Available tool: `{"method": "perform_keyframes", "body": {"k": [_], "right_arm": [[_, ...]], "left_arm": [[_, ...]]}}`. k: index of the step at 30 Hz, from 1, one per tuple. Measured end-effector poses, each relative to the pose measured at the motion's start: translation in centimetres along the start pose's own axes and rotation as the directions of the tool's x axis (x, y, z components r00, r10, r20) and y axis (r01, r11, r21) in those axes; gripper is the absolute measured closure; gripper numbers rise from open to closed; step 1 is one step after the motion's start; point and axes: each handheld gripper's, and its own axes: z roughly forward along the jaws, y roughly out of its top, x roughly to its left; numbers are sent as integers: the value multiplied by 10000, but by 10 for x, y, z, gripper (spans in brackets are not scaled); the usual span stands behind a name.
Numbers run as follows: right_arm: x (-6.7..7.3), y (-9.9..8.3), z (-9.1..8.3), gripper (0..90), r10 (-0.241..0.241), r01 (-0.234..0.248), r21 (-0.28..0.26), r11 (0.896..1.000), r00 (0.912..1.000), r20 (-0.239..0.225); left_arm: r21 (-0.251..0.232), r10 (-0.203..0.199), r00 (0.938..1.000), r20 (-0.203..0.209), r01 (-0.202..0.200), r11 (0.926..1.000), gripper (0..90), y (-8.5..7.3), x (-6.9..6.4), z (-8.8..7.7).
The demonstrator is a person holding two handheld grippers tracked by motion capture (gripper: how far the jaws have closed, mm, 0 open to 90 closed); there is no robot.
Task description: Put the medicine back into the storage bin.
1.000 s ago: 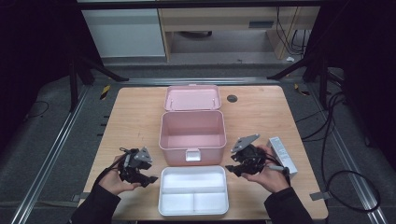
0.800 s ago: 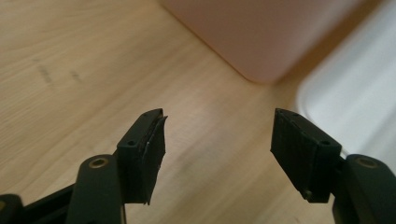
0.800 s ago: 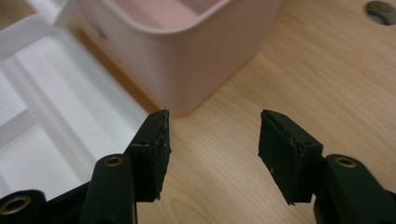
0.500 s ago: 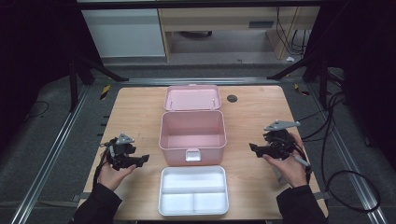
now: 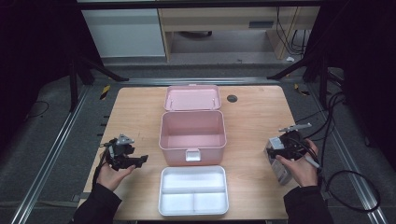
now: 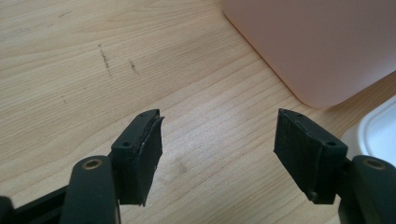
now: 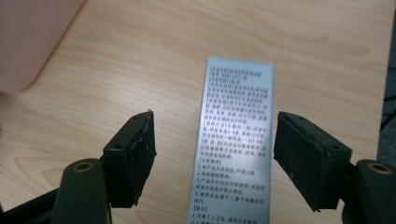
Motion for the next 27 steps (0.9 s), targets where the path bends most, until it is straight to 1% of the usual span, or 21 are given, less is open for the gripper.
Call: {"method": "perform_keyframes", "body": {"k": [3,5,10,11,14,18,20,22,23,26,27], "right_arm": [[0,-2,3,313,-17,19,274,9996,10000,-67],[0,-3,5,347,68,-65,426,9991,10000,-66],[-1,-7,9,387,36,-34,856,9963,10000,-19],[0,-8,11,391,101,-97,943,9955,9999,-37],[0,-9,14,419,76,-74,1216,9925,10000,-9],[-1,-11,16,469,160,-167,1597,9870,9999,58],[-2,-12,18,504,281,-294,1778,9836,9996,96],[-3,-13,20,523,193,-221,1903,9815,9997,167],[-3,-13,21,529,267,-296,1978,9798,9995,177],[-3,-13,21,549,254,-271,2012,9792,9996,111],[-3,-13,21,556,229,-250,2020,9791,9997,127]], "left_arm": [[-53,17,10000,-15,-17,10000,323,0,0,-1],[-47,-9,10000,-42,9,10000,323,0,1,-2],[-14,84,9999,-120,-84,10000,327,1,0,-3],[-10,133,9998,-144,-133,9999,327,1,-1,-4],[-110,159,9997,-162,-161,9998,328,3,-2,-5],[-19,167,9998,-134,-167,9999,330,2,-1,-3],[7,160,9997,-179,-160,9999,330,1,0,-3],[-27,133,9997,-188,-133,9999,331,1,0,-3],[-49,146,9997,-198,-147,9999,332,1,0,-4],[-99,177,9996,-207,-179,9998,334,2,-1,-5],[-40,227,9996,-175,-228,9997,334,2,-1,-4]]}}
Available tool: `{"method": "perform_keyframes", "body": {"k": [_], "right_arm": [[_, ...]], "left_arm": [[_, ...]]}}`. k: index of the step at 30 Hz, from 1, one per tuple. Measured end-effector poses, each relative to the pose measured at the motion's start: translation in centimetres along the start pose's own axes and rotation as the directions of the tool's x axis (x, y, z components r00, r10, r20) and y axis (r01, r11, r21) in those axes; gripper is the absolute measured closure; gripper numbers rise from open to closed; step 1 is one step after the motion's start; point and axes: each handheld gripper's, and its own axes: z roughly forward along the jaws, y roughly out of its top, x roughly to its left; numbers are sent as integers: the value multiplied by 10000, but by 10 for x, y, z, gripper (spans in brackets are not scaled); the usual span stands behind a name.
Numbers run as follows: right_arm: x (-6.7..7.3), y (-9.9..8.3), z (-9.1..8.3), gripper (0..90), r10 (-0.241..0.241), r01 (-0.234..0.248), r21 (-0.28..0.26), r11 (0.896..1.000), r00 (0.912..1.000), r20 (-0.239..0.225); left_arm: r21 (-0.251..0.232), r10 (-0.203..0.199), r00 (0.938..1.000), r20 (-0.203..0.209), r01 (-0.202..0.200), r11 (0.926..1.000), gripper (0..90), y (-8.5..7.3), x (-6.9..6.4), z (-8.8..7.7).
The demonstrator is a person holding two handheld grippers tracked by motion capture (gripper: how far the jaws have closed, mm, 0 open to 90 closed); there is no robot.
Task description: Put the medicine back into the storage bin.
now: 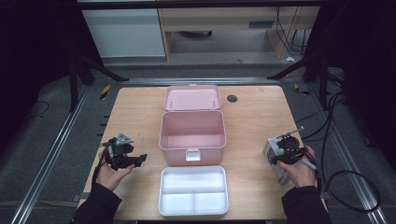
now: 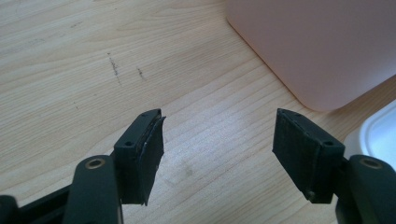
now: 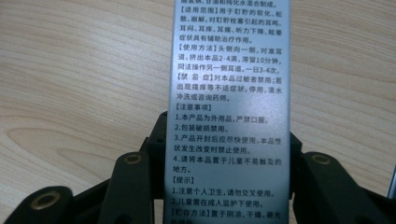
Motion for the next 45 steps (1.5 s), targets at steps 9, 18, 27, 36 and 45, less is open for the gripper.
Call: {"method": "perform_keyframes", "body": {"k": [9,18,27,36,45], "right_arm": [[4,5,-7,569,-125,120,-132,9998,9993,-366],[14,22,-44,568,-520,402,-1372,9897,9951,-835],[36,60,-82,567,-1236,921,-2459,9649,9855,-1159],[59,101,-109,568,-1938,1413,-3186,9373,9710,-1396],[82,133,-118,567,-2486,1827,-3531,9176,9568,-1510]], "left_arm": [[-8,-44,10000,-30,44,10000,335,0,1,0],[8,-23,10000,12,23,10000,335,0,0,2],[-72,41,10000,20,-41,10000,335,1,1,1],[-123,23,10000,-5,-23,9999,335,2,2,-1],[-120,-28,10000,-73,27,9999,335,1,4,-1]]}}
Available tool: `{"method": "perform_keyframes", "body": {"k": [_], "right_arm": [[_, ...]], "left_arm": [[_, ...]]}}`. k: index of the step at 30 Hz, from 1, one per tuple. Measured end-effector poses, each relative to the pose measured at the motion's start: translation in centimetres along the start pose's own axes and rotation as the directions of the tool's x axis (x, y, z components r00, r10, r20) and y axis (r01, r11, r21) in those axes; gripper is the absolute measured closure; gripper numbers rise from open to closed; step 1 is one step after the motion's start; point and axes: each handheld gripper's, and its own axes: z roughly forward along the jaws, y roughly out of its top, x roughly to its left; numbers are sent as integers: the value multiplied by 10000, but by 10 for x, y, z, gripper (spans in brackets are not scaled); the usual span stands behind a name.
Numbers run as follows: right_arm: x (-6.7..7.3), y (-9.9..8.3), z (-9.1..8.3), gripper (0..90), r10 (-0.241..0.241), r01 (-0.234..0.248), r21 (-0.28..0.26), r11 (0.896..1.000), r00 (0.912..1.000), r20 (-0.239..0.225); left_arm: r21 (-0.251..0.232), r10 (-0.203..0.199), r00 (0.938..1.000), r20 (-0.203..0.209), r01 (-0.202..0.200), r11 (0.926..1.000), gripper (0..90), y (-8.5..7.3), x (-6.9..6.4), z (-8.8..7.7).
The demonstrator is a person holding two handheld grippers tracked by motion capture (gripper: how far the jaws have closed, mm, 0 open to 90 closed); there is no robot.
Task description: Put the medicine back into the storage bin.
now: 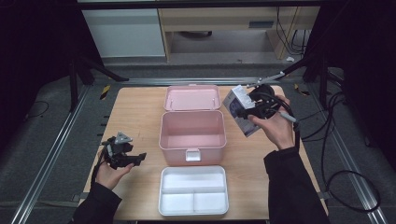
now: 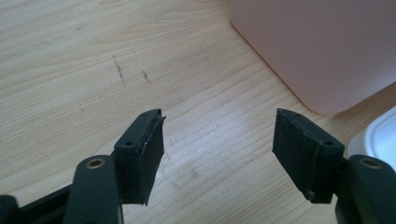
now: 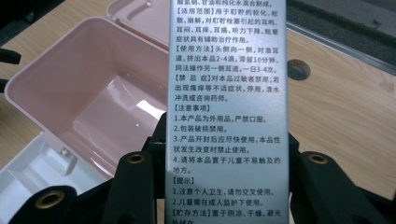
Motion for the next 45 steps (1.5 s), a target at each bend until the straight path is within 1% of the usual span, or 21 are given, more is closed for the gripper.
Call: {"method": "perform_keyframes", "body": {"k": [5,9,13,16,20,24,25,28,31,32,33,35,38,40,43,45], "right_arm": [[9,17,6,567,-218,215,-153,9997,9995,-228],[18,30,14,567,-572,567,-223,9981,9980,-268],[29,40,23,567,-832,819,-289,9962,9954,-465],[35,46,31,566,-970,955,-276,9951,9935,-595],[45,51,44,566,-1221,1220,-67,9925,9896,-762],[54,52,59,566,-1457,1462,-27,9892,9840,-1021],[56,51,63,566,-1436,1444,-3,9895,9838,-1069],[61,50,75,566,-1671,1708,211,9851,9785,-1210],[66,46,86,566,-1664,1730,388,9841,9767,-1353],[67,44,90,566,-1744,1822,452,9822,9747,-1394],[69,43,93,566,-1748,1843,582,9812,9747,-1396],[71,39,101,565,-1861,1980,731,9775,9720,-1435],[73,34,112,564,-1867,2036,956,9744,9691,-1610],[74,30,118,564,-1979,2174,1083,9701,9660,-1662],[75,26,126,563,-2030,2255,1217,9666,9636,-1738],[76,23,130,561,-2114,2365,1388,9617,9617,-1745]], "left_arm": [[19,-37,10000,18,37,10000,336,0,0,1],[49,0,10000,1,0,10000,337,-2,1,1],[38,15,10000,11,-15,10000,336,-1,0,1],[42,18,10000,-24,-18,10000,336,-2,1,1],[61,47,10000,-62,-47,10000,336,-2,2,1],[64,58,9999,-90,-58,10000,336,-1,1,1],[67,69,9999,-109,-68,10000,336,-2,1,1],[57,86,9999,-111,-86,9999,336,-1,1,0],[-19,66,9999,-127,-66,10000,336,-1,2,-1],[-20,58,9999,-125,-58,10000,336,-1,2,-1],[-23,50,9999,-139,-51,10000,336,-1,2,-1],[-16,35,9999,-141,-35,10000,337,-1,2,-1],[-17,97,9999,-139,-97,10000,337,-1,1,-2],[-75,138,9998,-161,-140,9999,337,0,1,-2],[-113,175,9997,-145,-177,9998,339,0,0,-3],[-117,170,9998,-131,-172,9998,341,0,0,-3]]}}
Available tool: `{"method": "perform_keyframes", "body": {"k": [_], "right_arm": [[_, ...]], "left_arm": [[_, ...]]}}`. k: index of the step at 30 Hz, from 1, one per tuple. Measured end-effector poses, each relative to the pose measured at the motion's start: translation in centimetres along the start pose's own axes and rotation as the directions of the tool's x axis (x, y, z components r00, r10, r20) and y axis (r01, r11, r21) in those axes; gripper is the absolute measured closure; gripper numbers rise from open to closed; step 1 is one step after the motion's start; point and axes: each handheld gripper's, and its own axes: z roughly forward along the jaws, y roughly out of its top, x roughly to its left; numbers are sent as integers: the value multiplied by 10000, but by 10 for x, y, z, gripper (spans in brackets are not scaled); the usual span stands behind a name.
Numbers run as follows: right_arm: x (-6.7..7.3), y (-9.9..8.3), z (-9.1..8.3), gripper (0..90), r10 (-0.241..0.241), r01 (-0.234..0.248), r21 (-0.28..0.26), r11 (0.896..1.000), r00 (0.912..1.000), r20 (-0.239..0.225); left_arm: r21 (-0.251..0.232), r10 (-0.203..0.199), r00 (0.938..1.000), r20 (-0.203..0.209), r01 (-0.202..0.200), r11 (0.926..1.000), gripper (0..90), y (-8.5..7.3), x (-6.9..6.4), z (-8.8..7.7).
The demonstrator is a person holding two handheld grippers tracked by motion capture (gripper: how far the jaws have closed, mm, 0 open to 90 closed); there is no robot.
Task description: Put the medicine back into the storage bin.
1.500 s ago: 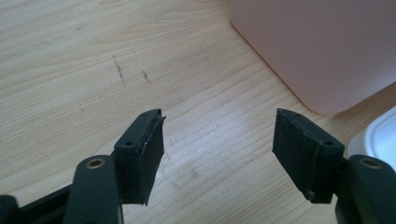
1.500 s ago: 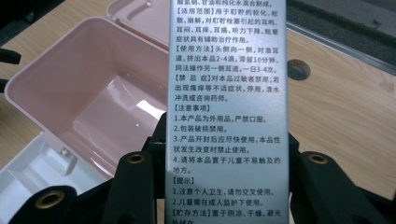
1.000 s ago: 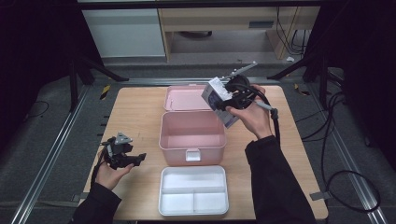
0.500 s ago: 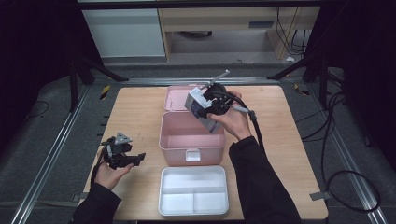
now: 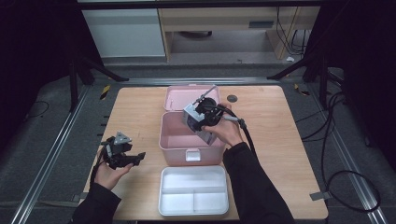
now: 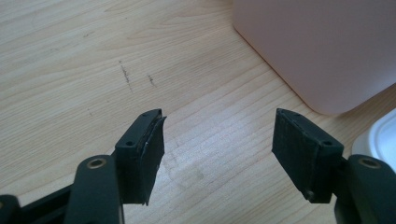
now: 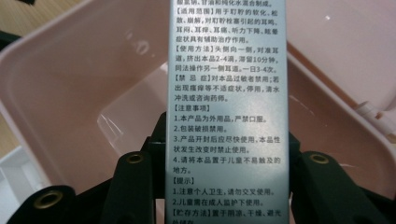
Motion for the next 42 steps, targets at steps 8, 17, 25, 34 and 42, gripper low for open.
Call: {"method": "perform_keyframes", "body": {"k": [8,17,25,34,42], "right_arm": [[7,1,17,555,-480,479,554,9973,9988,-9],[9,-2,32,542,-727,720,1234,9897,9974,13],[6,-5,20,532,-471,469,366,9982,9989,45],[1,-15,-38,485,-233,324,-1616,9863,9981,575],[-5,-51,-95,462,-337,663,-2733,9597,9919,1223]], "left_arm": [[-53,81,10000,12,-81,10000,360,0,0,-2],[-135,176,9998,136,-174,9998,389,2,-1,-4],[-159,245,9996,163,-243,9996,405,2,-2,-4],[-441,704,9962,517,-682,9967,435,8,-7,-14],[-696,1261,9867,1023,-1194,9904,468,13,-17,-23]]}}
